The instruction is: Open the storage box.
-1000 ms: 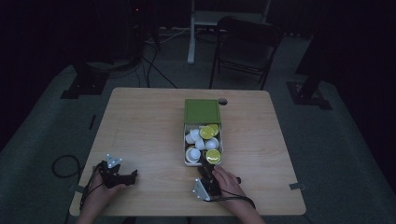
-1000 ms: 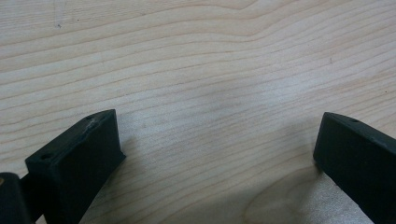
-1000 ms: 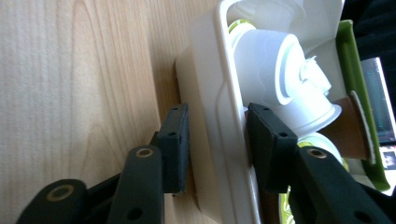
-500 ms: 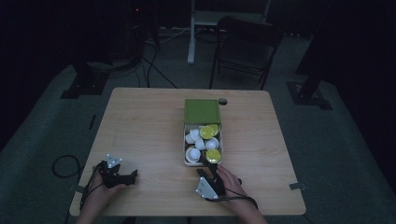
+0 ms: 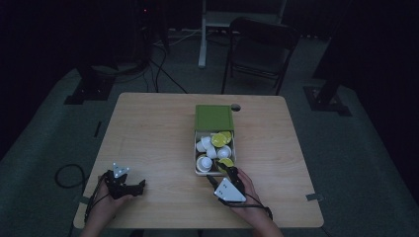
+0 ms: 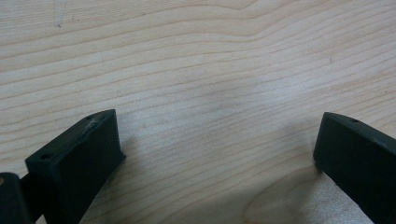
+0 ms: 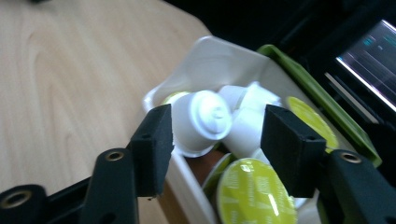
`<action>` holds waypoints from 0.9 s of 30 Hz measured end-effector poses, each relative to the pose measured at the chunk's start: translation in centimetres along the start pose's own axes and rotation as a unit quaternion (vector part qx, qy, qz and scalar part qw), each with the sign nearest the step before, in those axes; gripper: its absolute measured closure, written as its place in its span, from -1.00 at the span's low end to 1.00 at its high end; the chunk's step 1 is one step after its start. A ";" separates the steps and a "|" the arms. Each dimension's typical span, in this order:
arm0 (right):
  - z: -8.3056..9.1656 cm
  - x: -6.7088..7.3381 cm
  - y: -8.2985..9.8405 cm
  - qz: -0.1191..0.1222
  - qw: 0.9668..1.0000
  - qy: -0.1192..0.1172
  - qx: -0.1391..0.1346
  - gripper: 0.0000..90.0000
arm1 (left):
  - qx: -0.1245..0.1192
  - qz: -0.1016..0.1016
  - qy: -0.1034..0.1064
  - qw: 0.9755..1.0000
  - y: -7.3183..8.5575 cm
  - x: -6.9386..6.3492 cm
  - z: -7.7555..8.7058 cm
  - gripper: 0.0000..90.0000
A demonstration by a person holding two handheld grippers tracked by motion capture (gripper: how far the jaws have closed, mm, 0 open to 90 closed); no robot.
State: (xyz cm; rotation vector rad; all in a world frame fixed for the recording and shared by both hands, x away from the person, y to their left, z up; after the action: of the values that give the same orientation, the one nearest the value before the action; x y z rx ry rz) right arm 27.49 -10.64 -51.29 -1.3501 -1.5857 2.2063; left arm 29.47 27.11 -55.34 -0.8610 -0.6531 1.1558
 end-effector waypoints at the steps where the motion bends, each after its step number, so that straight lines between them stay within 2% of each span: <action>1: 0.1 -0.2 0.0 -0.005 1.000 0.010 -0.002 -0.07 | 0.000 0.000 0.000 1.000 0.0 0.0 0.0 -0.98; 5: 0.4 -1.1 -0.2 -0.022 0.998 0.048 -0.016 -0.07 | 0.000 0.000 0.000 1.000 0.0 0.0 0.0 -0.98; 9: 0.9 -2.1 -0.4 -0.055 0.995 0.083 -0.030 -0.08 | 0.000 0.000 0.000 1.000 0.0 0.0 0.0 -0.98; 14: 1.5 -3.4 -0.3 -0.092 0.988 0.122 -0.038 -0.08 | 0.000 0.000 0.000 1.000 0.0 0.0 0.0 -0.98; 21: 2.3 -5.0 0.2 -0.115 0.979 0.167 -0.032 -0.08 | 0.000 0.000 0.000 1.000 0.0 0.0 0.0 -0.98; 27: 3.1 -6.2 0.9 -0.137 0.969 0.206 -0.023 -0.08 | 0.000 0.000 0.000 1.000 0.0 0.0 0.0 -0.98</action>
State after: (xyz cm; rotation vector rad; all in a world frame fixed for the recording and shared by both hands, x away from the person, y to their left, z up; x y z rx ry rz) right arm 29.32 -16.59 -48.17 -1.3894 -1.5576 1.6144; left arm 29.47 27.11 -55.34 -0.8609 -0.6531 1.1558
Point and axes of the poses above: each handheld gripper's, and its own axes: z roughly backward along the jaws, y roughly out of its underside, x roughly to its left, the point moved 1 cm from there along -z, roughly forward along the jaws, and after that the axes turned 15 degrees about -x, right-handed, at the moved point
